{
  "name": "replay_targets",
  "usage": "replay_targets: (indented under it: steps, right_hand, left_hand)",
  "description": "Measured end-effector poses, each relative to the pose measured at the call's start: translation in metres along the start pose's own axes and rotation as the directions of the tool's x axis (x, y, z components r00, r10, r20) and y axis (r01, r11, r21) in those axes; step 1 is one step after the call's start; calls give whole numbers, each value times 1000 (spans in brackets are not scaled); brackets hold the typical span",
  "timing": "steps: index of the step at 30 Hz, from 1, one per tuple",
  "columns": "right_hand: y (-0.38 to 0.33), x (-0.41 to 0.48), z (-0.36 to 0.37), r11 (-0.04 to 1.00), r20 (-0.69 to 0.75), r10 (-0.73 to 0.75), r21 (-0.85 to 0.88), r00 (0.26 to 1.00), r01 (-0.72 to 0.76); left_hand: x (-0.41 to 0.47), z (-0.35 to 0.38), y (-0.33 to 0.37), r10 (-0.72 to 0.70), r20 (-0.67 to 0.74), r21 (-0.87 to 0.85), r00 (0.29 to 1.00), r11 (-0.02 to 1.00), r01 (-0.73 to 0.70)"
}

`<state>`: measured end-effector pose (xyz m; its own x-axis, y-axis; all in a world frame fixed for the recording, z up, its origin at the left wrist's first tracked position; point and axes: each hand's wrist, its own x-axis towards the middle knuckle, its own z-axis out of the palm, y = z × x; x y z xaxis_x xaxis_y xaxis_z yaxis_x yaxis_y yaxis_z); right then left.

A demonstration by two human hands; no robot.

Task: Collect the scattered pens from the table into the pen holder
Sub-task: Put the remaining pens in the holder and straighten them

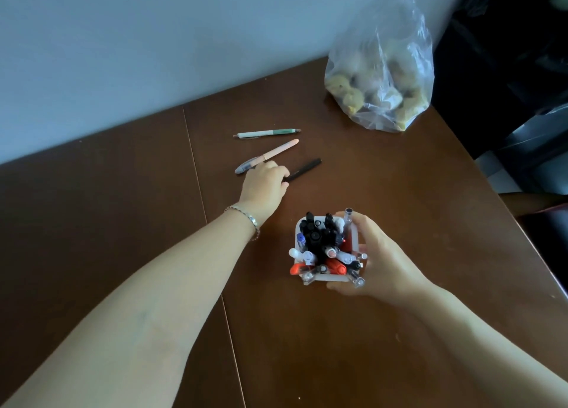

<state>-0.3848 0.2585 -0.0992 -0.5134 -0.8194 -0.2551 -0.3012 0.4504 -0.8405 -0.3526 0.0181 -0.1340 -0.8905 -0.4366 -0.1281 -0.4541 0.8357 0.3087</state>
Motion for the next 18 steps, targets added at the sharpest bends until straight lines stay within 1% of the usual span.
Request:
replay_targets:
  steps: [1,3,5,6,8,10,12,16,18]
  right_hand:
    - [0,0,0,1000,1,-3,-4,1000,3]
    - [1,0,-1,1000,2,-6,-14,1000,6]
    - [3,1,-1,1000,8,-11,-21,1000,11]
    - [3,1,-1,1000,9,-14,-20,1000,14]
    - [4,1,0,1000,7,-18,-9,1000,18]
    - [4,1,0,1000,6,-13,1,1000,13]
    - [4,1,1,1000,12,-8,1,1000,8]
    - [3,1,0,1000,10,-15,11,1000,15]
    - [3,1,0,1000,12,-11,6,1000,11]
  left_hand:
    - [-5,-1,-3,-6,-16,-7,1000,1000,6]
    - [-13,-3,-11,-10,-100,-6,995,1000,9]
    - [-17,-9,-24,-64,-195,-17,979,998,61]
    - [-16,-12,-31,-103,-218,-44,970,994,96]
    - [-12,-16,-42,-173,-183,-120,968,981,152]
    - [-6,-15,-46,-200,-114,-187,973,966,177]
    - [-1,-13,-44,-216,-90,-231,972,954,190]
    - [1,-10,-37,-235,-169,-192,957,960,202]
    - [-2,-10,-34,-214,-193,-151,958,971,187]
